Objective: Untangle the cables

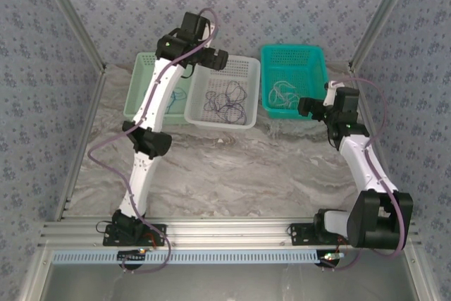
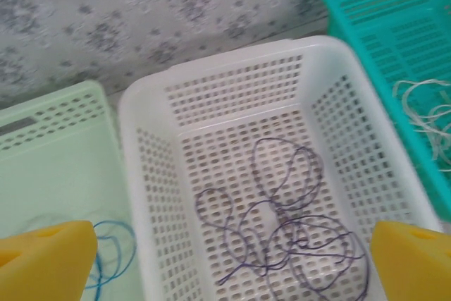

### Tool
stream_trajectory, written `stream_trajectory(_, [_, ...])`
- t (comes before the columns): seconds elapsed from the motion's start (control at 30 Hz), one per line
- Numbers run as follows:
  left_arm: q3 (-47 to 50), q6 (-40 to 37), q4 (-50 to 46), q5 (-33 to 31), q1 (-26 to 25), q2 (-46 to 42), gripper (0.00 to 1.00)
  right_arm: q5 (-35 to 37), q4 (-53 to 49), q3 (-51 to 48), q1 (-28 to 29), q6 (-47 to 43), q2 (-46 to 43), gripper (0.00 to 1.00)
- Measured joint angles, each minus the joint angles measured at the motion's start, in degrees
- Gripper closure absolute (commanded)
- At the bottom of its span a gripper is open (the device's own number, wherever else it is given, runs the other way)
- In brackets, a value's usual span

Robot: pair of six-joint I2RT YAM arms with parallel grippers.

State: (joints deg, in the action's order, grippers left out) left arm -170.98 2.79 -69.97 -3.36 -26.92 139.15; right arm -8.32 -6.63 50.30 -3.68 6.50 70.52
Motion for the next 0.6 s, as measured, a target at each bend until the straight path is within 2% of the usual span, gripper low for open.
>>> stream_trajectory(0.3, [0.02, -1.42, -2.99, -4.68, 0.48, -4.22, 0.01, -0.26, 3.08, -0.42, -0.33, -1.38, -1.33, 0.0])
stream_trajectory(0.47, [2.23, -3.5, -3.32, -6.58, 0.68, -14.25, 0.01, -1.22, 3.02, 0.57, -0.33, -1.46, -1.31, 0.0])
stream_trajectory(0.6, [10.12, -4.96, -1.16, -7.17, 0.79, -26.64, 0.01, -2.4, 3.04, 1.73, -0.33, -1.49, -1.33, 0.0])
